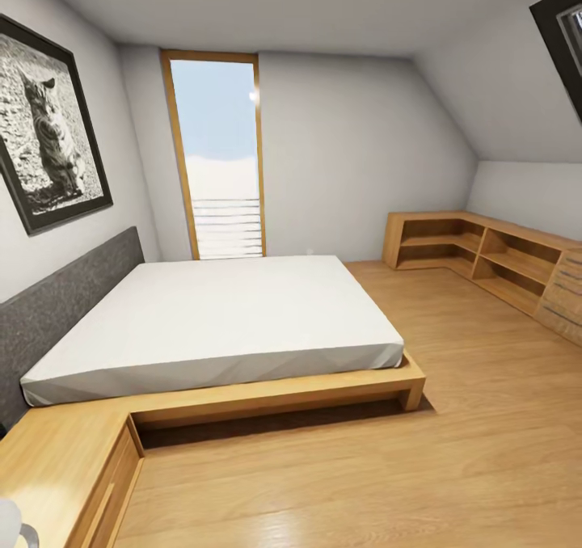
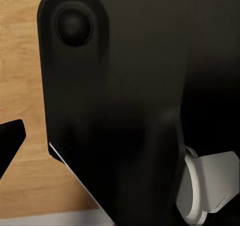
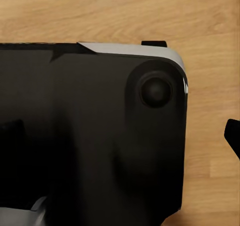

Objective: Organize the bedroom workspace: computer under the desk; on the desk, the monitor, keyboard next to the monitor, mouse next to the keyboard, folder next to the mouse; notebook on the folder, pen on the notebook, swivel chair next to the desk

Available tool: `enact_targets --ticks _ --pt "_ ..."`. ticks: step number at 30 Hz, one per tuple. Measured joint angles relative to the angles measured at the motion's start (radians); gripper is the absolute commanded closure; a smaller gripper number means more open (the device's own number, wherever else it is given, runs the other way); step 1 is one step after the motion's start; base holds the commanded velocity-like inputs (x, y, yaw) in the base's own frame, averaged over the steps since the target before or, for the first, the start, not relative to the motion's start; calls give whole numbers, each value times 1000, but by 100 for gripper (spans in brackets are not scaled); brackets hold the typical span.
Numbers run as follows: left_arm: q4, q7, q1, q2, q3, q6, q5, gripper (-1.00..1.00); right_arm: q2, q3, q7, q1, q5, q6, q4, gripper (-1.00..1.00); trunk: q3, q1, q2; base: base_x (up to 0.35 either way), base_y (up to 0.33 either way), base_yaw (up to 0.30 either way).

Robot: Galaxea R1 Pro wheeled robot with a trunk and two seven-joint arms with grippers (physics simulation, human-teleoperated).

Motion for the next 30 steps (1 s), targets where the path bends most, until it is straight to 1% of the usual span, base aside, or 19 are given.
enact_targets --ticks 6,9,11,16,18,19,21,22,23,24,26,27,30 --pt "-3 -1 0 -1 -1 0 1 -100 0 -1 -2 0 -1 -13 -1 -100 19 -23 42 0 0 0" --pt "-7 -1 0 -2 -2 0 0 -100 0 -3 -3 0 -2 -66 -2 -100 28 -35 63 0 0 0" --pt "-17 -1 0 -2 -3 -1 0 -100 1 -5 -4 0 -4 -123 -2 -100 35 -42 77 0 0 0" --pt "-65 -1 0 1 -4 -1 0 -100 6 -4 -4 0 -5 -322 -2 -100 50 -61 112 0 0 0" --pt "-85 -1 0 1 -3 -9 0 -100 6 -2 -4 0 -4 -378 -2 -100 57 -69 126 0 0 0" --pt "-91 -1 0 1 -3 -16 1 -100 6 -2 -4 0 -4 -393 -3 -100 60 -73 133 0 0 0" --pt "-102 -1 0 0 -3 -55 1 -100 5 -1 -4 0 -4 -421 -13 -100 66 -81 147 0 0 0" --pt "-106 -1 0 -1 -3 -92 1 -100 4 -3 -4 0 -5 -431 -23 -100 69 -84 154 0 0 0" --pt "-108 -1 0 -2 -3 -113 0 -100 4 -4 -5 0 -5 -435 -28 -100 72 -88 161 0 0 0" --pt "-110 -1 0 -2 -3 -153 0 -100 3 -5 -5 0 -5 -439 -35 -100 75 -92 168 0 0 0" --pt "-111 -1 0 -4 -4 -193 0 -100 3 -5 -5 0 -5 -442 -40 -100 82 -100 182 0 0 0" --pt "-112 -2 0 -5 -5 -229 -2 -100 4 -6 -5 0 -5 -445 -44 -100 82 -100 182 0 0 0" --pt "-119 -2 0 -12 -9 -289 -8 -100 4 -6 -5 0 -5 -447 -48 -100 82 -100 182 0 0 0"
